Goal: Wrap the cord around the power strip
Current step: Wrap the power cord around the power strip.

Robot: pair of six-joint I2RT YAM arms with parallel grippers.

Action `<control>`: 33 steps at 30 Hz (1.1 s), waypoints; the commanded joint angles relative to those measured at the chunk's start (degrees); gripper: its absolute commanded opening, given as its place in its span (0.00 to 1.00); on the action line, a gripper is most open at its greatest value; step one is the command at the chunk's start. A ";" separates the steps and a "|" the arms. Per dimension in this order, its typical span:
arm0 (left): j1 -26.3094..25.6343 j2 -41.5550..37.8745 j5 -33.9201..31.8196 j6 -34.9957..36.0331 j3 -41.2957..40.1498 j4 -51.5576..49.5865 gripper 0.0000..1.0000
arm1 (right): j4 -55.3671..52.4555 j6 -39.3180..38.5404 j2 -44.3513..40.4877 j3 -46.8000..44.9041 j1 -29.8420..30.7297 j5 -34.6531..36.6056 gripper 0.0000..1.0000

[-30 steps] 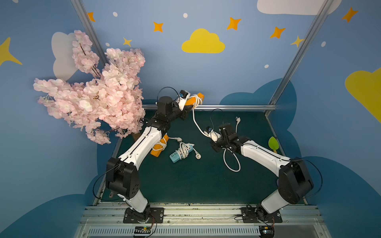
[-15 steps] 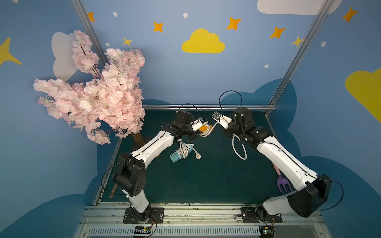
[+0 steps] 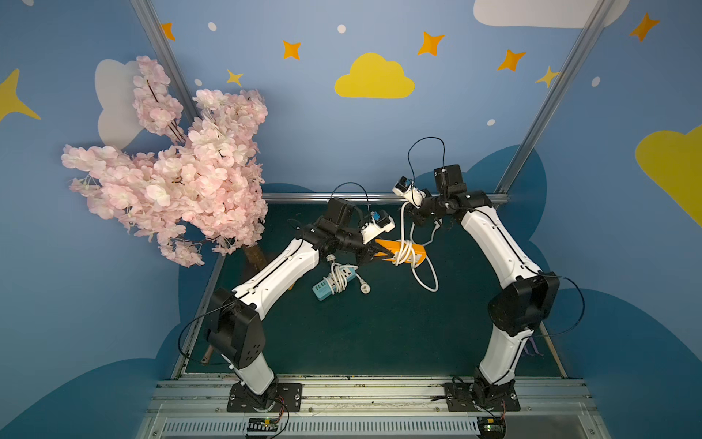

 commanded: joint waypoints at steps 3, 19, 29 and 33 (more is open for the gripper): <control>-0.70 -8.12 21.60 -14.74 -6.73 13.23 0.03 | 25.17 16.89 2.73 -8.98 -5.95 -8.64 0.29; 3.15 -11.37 1.71 -25.52 0.13 23.00 0.03 | 42.05 28.89 -2.10 -30.75 -7.03 -12.35 0.76; 2.58 -7.30 -3.67 -27.14 5.47 19.87 0.03 | 40.32 35.05 -14.41 -38.28 -6.84 -3.06 0.83; 2.58 -6.35 -5.99 -25.77 6.29 18.12 0.03 | 33.18 39.99 -19.11 -39.92 -7.03 1.36 0.83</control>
